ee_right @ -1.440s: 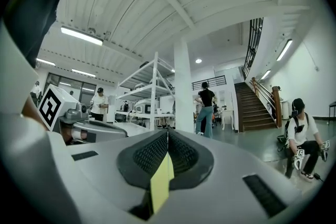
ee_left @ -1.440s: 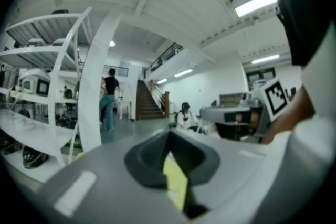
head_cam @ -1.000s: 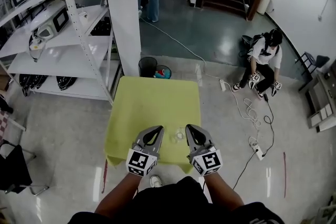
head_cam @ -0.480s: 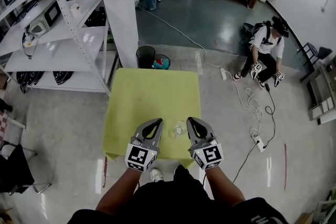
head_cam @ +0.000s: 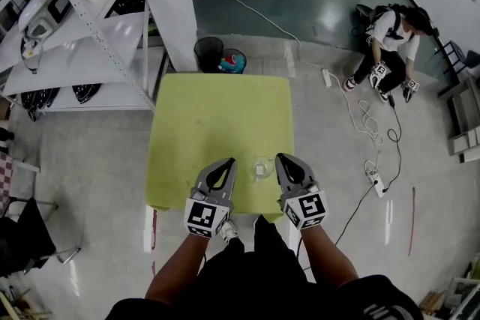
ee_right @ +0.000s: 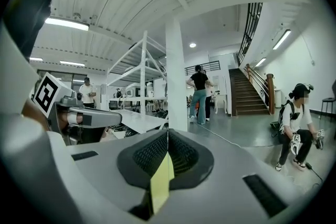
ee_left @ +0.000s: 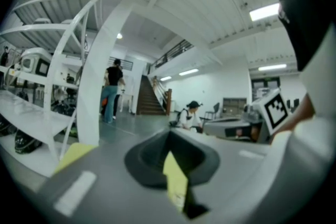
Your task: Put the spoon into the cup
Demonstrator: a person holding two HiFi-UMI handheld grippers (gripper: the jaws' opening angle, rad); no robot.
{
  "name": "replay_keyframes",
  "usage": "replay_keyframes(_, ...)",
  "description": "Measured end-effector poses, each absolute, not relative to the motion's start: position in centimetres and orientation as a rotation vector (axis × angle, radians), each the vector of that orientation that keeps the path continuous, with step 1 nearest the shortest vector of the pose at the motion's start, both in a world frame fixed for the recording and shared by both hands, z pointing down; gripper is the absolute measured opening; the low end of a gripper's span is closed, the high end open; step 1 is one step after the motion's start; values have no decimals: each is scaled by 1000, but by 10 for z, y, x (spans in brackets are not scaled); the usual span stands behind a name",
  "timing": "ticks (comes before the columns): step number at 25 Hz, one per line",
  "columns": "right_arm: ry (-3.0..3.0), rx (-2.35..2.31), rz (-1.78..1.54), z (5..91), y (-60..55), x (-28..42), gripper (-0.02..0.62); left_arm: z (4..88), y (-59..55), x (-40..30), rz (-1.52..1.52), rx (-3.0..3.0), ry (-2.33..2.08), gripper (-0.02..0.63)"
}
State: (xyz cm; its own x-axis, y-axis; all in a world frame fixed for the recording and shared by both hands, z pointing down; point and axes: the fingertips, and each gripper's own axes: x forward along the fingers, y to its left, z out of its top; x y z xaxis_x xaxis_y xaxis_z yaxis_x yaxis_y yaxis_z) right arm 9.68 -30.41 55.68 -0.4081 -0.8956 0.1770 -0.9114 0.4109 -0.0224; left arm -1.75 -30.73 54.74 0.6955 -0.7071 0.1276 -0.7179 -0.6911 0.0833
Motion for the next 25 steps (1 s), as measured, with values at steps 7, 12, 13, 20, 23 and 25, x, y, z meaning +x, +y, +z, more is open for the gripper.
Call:
replay_keyframes(7,-2512,1586,274,601,-313,100,8,581,-315,-15,169,2722,-1180,5)
replay_keyframes(12,-2506,1527,331,636,-316,98,8,603,-319,-8,202,2701,-1170,5)
replay_keyframes(13,-2501,1521,347,642,-316,98,8,607,-319,-7,206,2697,-1168,4)
replay_keyframes(20,-2482,1486,401,677,-319,95,9,625,-328,-1,203,2659,-1177,5)
replay_keyframes(23,-2468,1442,430,688,-317,90,9,626,-329,3,203,2661,-1161,5)
replay_keyframes(25,-2442,1434,442,695,-316,89,9,626,-330,4,202,2667,-1154,5)
